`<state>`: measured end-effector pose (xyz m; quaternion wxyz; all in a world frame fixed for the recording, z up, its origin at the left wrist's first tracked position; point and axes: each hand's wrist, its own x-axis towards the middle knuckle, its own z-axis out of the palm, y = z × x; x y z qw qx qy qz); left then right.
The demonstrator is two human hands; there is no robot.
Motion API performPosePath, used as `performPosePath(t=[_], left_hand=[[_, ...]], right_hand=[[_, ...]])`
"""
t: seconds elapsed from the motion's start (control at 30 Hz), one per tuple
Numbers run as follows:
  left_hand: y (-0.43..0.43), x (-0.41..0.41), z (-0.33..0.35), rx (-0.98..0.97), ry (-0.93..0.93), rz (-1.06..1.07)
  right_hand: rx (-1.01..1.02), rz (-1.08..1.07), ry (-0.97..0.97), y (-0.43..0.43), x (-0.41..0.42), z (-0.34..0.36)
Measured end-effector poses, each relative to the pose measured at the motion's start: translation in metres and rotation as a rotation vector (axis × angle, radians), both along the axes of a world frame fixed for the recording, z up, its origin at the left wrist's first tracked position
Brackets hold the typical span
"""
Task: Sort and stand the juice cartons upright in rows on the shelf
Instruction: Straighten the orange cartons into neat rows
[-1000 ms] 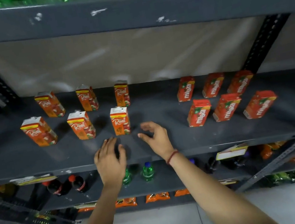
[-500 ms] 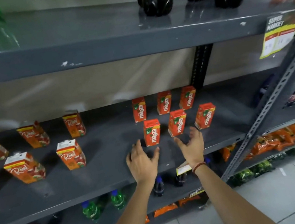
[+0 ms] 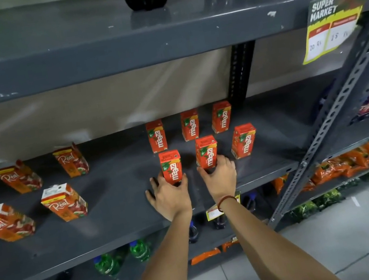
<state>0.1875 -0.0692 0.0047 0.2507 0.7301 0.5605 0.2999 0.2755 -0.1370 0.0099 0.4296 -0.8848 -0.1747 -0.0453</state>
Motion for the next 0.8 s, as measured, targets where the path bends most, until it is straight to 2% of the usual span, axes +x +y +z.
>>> performPosePath(t=[0.8], left_hand=[[-0.005,-0.007,-0.002,0.020,-0.035,-0.017]], right_hand=[[0.024,0.056,0.022,-0.008,-0.003,0.001]])
